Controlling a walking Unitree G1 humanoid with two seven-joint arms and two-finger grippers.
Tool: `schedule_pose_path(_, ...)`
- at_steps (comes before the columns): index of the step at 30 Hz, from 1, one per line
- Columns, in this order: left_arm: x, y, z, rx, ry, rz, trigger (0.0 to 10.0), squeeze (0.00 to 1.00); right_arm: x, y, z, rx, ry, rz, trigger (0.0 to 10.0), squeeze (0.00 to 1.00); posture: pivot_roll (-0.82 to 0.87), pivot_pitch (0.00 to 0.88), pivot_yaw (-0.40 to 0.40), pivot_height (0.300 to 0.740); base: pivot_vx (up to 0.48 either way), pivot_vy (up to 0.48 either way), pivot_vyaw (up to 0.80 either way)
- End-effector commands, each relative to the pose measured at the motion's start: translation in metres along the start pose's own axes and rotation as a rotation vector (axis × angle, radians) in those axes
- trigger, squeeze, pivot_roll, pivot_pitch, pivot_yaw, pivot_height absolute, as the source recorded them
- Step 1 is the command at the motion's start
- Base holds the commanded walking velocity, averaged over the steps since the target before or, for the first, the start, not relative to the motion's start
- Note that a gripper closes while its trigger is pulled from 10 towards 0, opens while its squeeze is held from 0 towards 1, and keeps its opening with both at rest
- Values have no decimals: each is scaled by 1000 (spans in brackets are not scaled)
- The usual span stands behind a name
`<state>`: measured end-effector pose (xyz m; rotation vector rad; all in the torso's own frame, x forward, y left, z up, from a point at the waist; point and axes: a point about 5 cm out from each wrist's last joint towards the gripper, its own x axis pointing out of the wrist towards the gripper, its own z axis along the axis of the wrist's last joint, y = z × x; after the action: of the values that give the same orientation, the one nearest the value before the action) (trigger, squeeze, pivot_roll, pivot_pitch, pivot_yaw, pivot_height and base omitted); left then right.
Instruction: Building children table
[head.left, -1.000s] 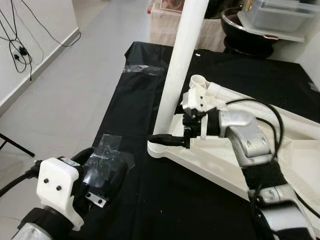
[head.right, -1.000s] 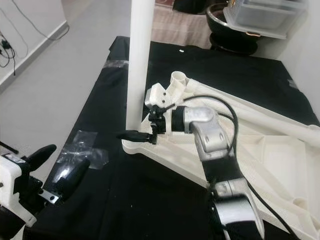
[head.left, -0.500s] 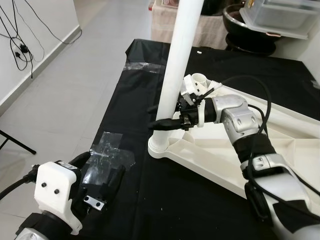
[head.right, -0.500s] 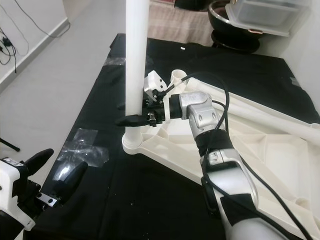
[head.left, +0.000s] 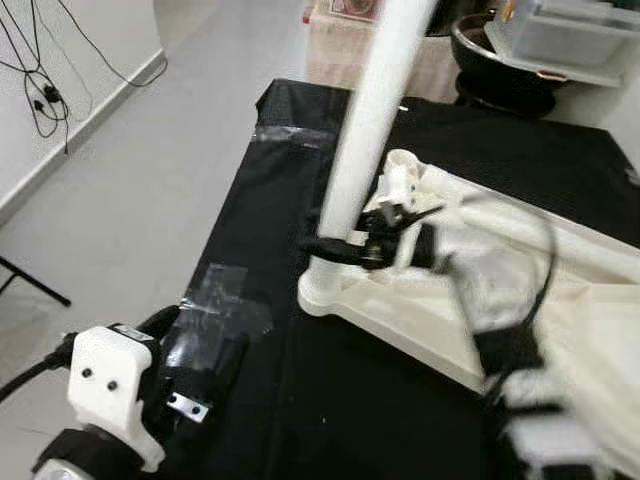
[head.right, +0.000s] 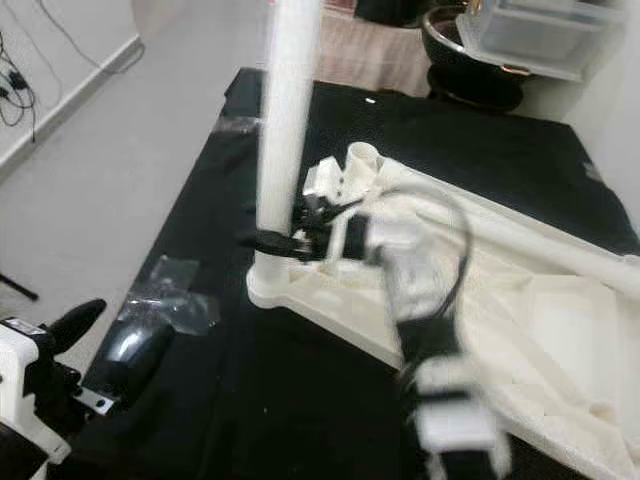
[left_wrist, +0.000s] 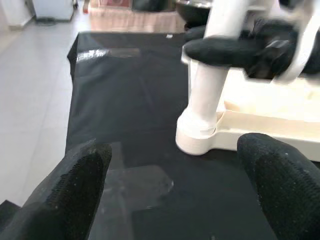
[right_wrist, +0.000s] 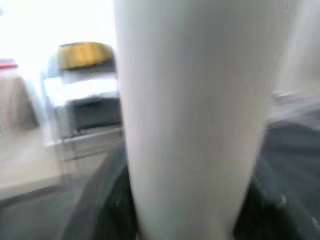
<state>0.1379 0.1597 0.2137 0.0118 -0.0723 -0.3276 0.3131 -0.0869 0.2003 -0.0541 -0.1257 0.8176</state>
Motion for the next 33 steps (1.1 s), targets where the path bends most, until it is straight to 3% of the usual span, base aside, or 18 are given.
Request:
schedule_pose_path(1, -1, 0, -3, -4, 25, -5, 10000, 0, -31, 13, -47, 15, 289, -358, 0, 0, 207, 166, -111, 740, 0, 0, 0)
schedule_pose_path(11, 1, 1, -1, 3, 13, -3, 10000, 0, -20, 15, -43, -3, 260, -323, 0, 0, 209, 154, -114, 740, 0, 0, 0)
schedule_pose_path(12, 1, 1, -1, 4, 12, -1, 10000, 0, -19, 15, -41, -2, 264, -314, 2510, 0, 205, 153, -113, 740, 0, 0, 0)
schedule_pose_path(13, 2, 1, -1, 4, 11, -1, 10000, 0, -17, 14, -38, 4, 259, -286, 10000, 0, 202, 154, -111, 740, 0, 0, 0)
schedule_pose_path(14, 2, 1, -1, 4, 11, -1, 10000, 0, -17, 14, -38, 4, 259, -286, 10000, 0, 202, 154, -111, 740, 0, 0, 0)
schedule_pose_path(15, 2, 1, 0, 4, 9, -2, 10000, 0, -14, 14, -30, 28, 228, -245, 10000, 1000, 202, 156, -110, 740, 0, 0, 0)
schedule_pose_path(16, 2, 0, 0, 2, 8, -3, 10000, 0, -10, 18, -22, 55, 196, -128, 10000, 1000, 199, 156, -109, 740, 0, 0, 0)
schedule_pose_path(17, 2, 0, 0, 2, 8, -3, 10000, 0, -10, 18, -22, 55, 196, -128, 10000, 1000, 199, 156, -109, 740, 0, 0, 0)
schedule_pose_path(18, 3, 0, 0, 0, 7, -4, 10000, 0, -8, 18, -11, 55, 151, 6, 10000, 1000, 200, 160, -110, 740, 0, 0, 0)
schedule_pose_path(20, 3, 0, 0, 0, 7, -4, 10000, 0, -8, 18, -11, 55, 151, 6, 10000, 1000, 200, 160, -110, 740, 0, 0, 0)
schedule_pose_path(24, 3, -1, -1, -5, 6, -9, 10000, 0, -8, -2, 18, -1, 49, 288, 10000, 1000, 210, 168, -119, 740, 0, 0, 0)
schedule_pose_path(25, 3, -1, -1, -5, 6, -9, 10000, 0, -8, -2, 18, -1, 49, 288, 10000, 1000, 210, 168, -119, 740, 0, 0, 0)
schedule_pose_path(26, 3, -1, -1, -6, 5, -8, 10000, 0, -13, -5, 21, -32, 74, 434, 10000, 510, 217, 172, -119, 740, 0, 0, 0)
schedule_pose_path(27, 3, -1, -1, -6, 5, -8, 10000, 0, -13, -5, 21, -32, 74, 434, 10000, 510, 217, 172, -119, 740, 0, 0, 0)
schedule_pose_path(28, 3, -1, -1, -6, 5, -7, 10000, 0, -17, -9, 20, -24, 121, 562, 10000, 0, 217, 172, -119, 740, 0, 0, 0)
schedule_pose_path(29, 2, -2, -1, -5, 5, -7, 10000, 0, -18, -17, 20, -22, 154, 640, 10000, 0, 226, 177, -124, 740, 0, 0, 0)
schedule_pose_path(30, 2, -2, -1, -5, 5, -7, 10000, 0, -18, -17, 20, -22, 154, 640, 10000, 0, 226, 177, -124, 740, 0, 0, 0)
schedule_pose_path(33, 2, -1, -1, -4, 4, -4, 10000, 0, -2, -44, 32, -19, 135, 630, 10000, 0, 235, 181, -125, 740, 0, 0, 0)
